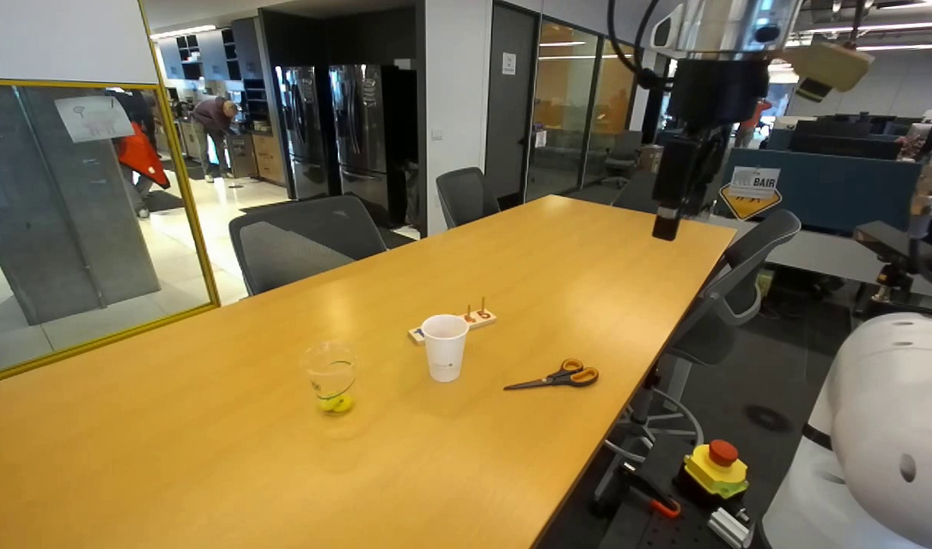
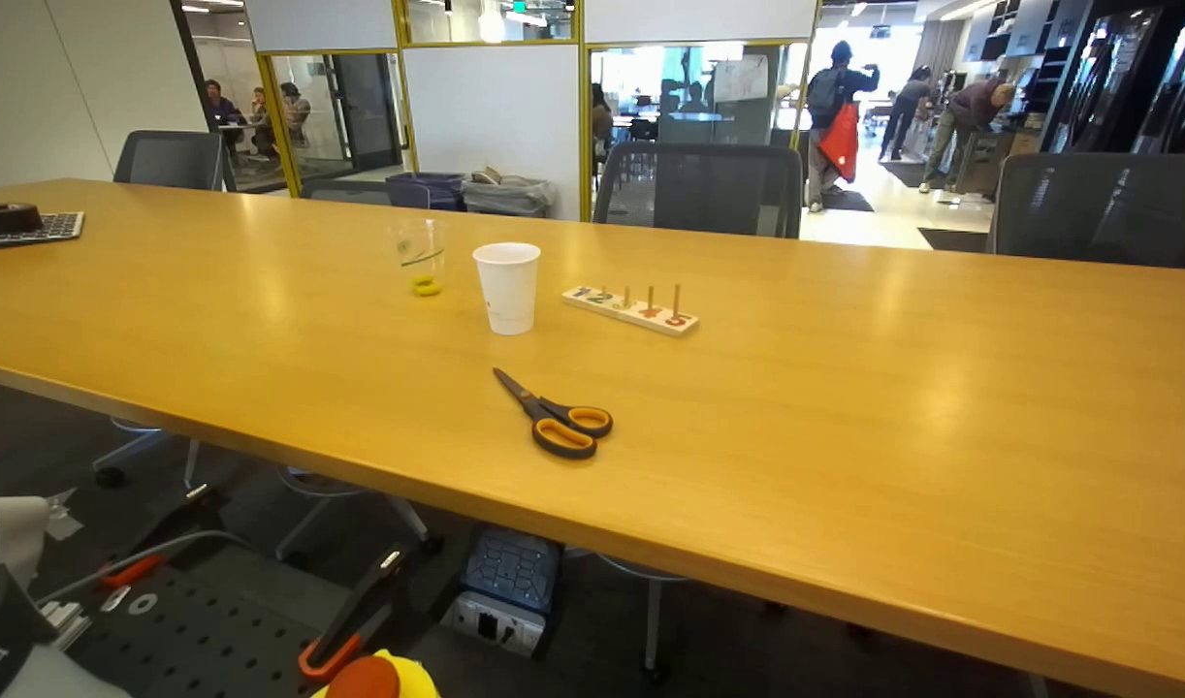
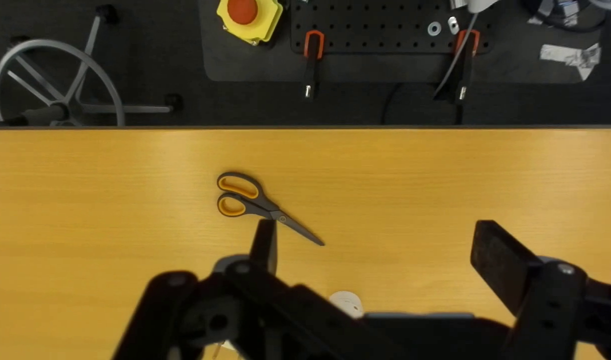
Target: Put the orange rings inside the white cup, place the yellow rings inside the clear cup
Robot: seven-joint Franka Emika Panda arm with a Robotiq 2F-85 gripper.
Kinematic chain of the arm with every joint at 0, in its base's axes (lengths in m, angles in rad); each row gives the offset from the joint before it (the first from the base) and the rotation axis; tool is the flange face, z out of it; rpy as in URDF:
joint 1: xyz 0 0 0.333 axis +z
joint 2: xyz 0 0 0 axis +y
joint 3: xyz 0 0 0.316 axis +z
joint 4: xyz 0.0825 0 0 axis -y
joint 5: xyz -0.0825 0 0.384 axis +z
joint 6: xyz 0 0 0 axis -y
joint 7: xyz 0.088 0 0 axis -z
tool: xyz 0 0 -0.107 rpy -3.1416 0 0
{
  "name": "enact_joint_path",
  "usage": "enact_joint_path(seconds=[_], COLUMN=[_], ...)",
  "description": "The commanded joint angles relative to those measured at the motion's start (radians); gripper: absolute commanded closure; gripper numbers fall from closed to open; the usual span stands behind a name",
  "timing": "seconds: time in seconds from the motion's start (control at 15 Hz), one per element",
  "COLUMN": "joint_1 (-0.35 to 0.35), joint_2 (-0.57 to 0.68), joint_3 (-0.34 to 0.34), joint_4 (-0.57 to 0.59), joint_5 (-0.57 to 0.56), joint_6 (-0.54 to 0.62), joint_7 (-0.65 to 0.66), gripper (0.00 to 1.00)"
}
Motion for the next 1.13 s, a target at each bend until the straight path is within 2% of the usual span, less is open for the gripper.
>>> enact_joint_path(seconds=[0.0, 0.47, 0.6, 1.07], joint_1=[0.027, 0.025, 0.01, 0.015], joint_2=[-0.086, -0.12, -0.116, -0.095], joint_3=[-0.04, -0.047, -0.03, -0.038], joint_4=[-0.025, -0.075, -0.084, -0.087], joint_5=[0.044, 0.04, 0.027, 0.027], joint_6=[-0.04, -0.066, -0.072, -0.061], joint_7=[-0.044, -0.068, -0.047, -0.055], gripper=[0.0, 0.0, 0.0, 0.0])
